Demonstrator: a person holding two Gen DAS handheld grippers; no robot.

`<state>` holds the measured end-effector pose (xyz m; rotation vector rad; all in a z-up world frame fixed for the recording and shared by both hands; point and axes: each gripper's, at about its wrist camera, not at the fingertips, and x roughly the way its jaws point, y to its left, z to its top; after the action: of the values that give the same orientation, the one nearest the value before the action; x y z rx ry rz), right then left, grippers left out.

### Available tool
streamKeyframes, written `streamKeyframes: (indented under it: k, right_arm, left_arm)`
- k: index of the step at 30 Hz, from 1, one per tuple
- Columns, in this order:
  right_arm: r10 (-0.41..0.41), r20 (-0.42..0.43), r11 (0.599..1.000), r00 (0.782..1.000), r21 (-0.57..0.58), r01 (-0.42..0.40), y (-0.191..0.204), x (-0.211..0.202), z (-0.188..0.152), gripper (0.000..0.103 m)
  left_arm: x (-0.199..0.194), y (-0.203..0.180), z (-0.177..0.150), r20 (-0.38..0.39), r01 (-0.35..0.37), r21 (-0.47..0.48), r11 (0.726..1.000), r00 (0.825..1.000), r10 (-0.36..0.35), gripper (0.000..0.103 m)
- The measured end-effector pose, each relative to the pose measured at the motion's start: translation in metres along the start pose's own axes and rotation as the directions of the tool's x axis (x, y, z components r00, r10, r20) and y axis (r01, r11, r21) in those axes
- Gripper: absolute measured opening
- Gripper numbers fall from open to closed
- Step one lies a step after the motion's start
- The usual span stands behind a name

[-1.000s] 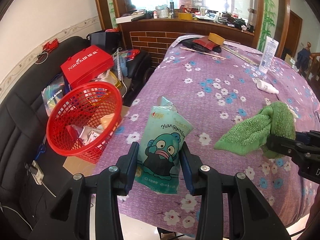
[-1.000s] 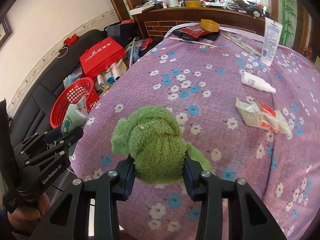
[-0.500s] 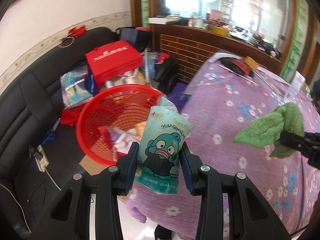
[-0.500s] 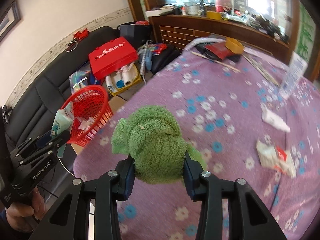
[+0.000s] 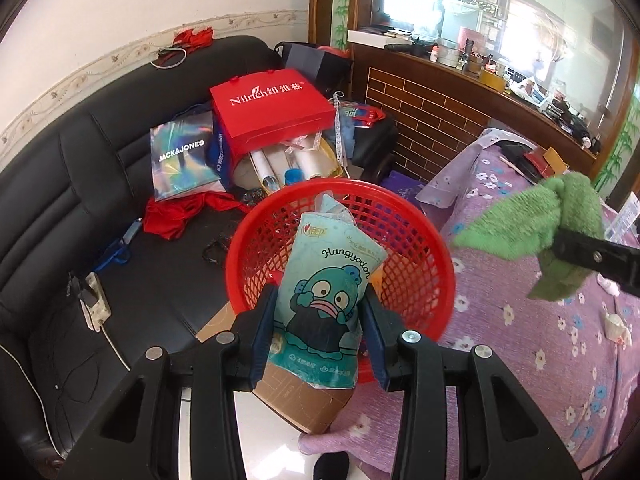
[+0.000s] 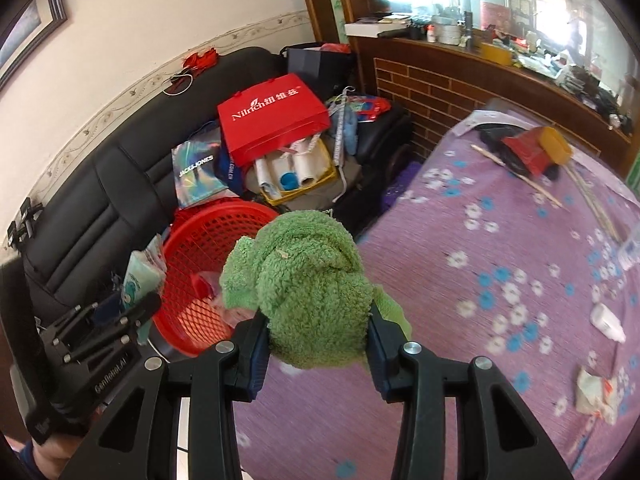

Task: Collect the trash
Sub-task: 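Carry the teal packet and green towel over the red basket with both tools, then open both tools to drop the items into the red basket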

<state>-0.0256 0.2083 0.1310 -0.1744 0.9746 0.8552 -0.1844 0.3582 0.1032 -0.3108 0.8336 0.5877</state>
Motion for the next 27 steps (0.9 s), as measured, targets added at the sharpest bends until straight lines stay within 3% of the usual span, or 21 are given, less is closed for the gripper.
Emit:
streamKeyframes:
  k: [25, 27]
  right_arm:
    - [0.074, -0.065, 0.992, 0.995, 0.11, -0.067, 0.038, 0.083, 0.051, 0.048]
    - [0.083, -0.067, 0.99, 0.994, 0.116, -0.075, 0.04, 0.086, 0.052, 0.049]
  left_arm:
    - [0.04, 0.016, 0.02, -0.023, 0.036, 0.044, 0.998, 0.999, -0.035, 0.04]
    - [0.042, 0.016, 0.021, -0.026, 0.042, 0.043, 0.998, 0.999, -0.041, 0.045]
